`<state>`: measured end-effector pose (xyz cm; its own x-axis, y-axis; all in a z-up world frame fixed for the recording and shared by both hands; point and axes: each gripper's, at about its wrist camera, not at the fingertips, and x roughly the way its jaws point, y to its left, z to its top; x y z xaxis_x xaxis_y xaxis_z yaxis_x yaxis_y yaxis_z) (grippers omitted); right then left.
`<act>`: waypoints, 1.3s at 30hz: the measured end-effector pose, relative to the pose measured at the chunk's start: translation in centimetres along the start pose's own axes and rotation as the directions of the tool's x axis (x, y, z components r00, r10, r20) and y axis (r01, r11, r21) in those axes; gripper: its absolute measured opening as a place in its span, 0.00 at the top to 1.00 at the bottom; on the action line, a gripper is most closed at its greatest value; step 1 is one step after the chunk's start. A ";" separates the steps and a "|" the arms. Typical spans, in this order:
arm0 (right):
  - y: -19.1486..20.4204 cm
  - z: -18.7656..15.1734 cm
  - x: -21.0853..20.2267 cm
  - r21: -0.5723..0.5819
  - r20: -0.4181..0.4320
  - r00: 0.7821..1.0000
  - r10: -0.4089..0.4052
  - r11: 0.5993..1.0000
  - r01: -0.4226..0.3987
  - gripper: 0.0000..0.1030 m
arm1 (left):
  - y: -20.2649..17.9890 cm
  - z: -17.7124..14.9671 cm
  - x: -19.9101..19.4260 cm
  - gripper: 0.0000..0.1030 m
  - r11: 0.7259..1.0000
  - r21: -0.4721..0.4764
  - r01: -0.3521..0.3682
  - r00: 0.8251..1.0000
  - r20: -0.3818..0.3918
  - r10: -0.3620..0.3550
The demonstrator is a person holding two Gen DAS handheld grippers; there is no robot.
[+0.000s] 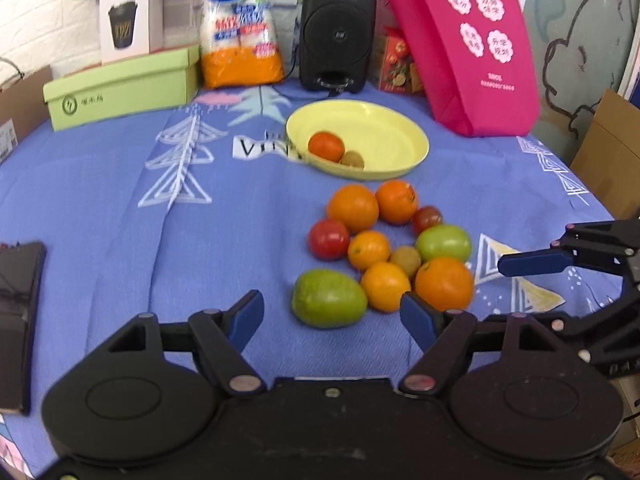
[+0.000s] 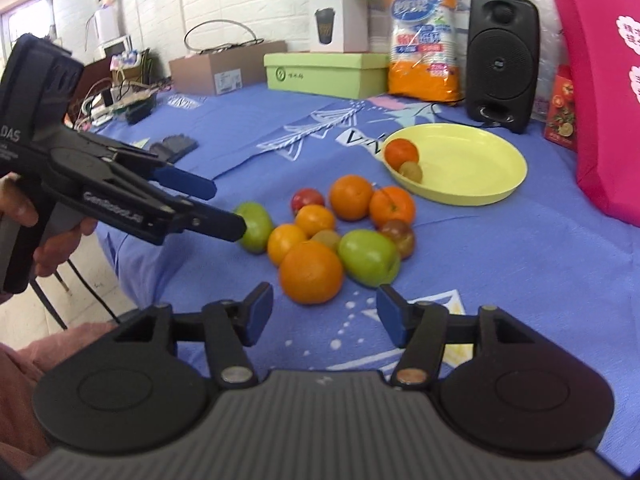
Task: Organize fruits
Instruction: 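Grasp a green guava with the left tool while the right tool grasps an orange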
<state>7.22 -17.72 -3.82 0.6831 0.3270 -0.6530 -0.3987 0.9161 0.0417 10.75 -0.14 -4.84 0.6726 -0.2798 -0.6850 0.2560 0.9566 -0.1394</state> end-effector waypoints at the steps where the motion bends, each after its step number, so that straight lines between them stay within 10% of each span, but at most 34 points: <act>1: 0.3 -0.1 0.1 -0.009 -0.005 1.000 0.000 1.000 0.000 0.44 | 0.1 -0.1 0.2 0.27 1.000 -0.008 -0.002 1.000 -0.004 0.002; 29: 2.1 0.3 4.8 -0.057 -0.066 0.995 -0.081 0.995 0.077 0.38 | -0.1 0.1 3.6 0.30 0.996 0.054 -0.070 0.996 -0.055 0.073; 39: 2.4 0.6 5.1 -0.054 -0.073 0.996 -0.045 0.998 0.041 0.38 | -1.8 0.0 3.6 0.54 0.984 0.165 -0.064 0.997 -0.041 0.071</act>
<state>10.09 -13.70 -6.55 0.6538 0.2676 -0.7078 -0.4029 0.9149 -0.0263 12.70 -2.85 -7.03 0.6603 -0.2074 -0.7218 0.3238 0.9458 0.0243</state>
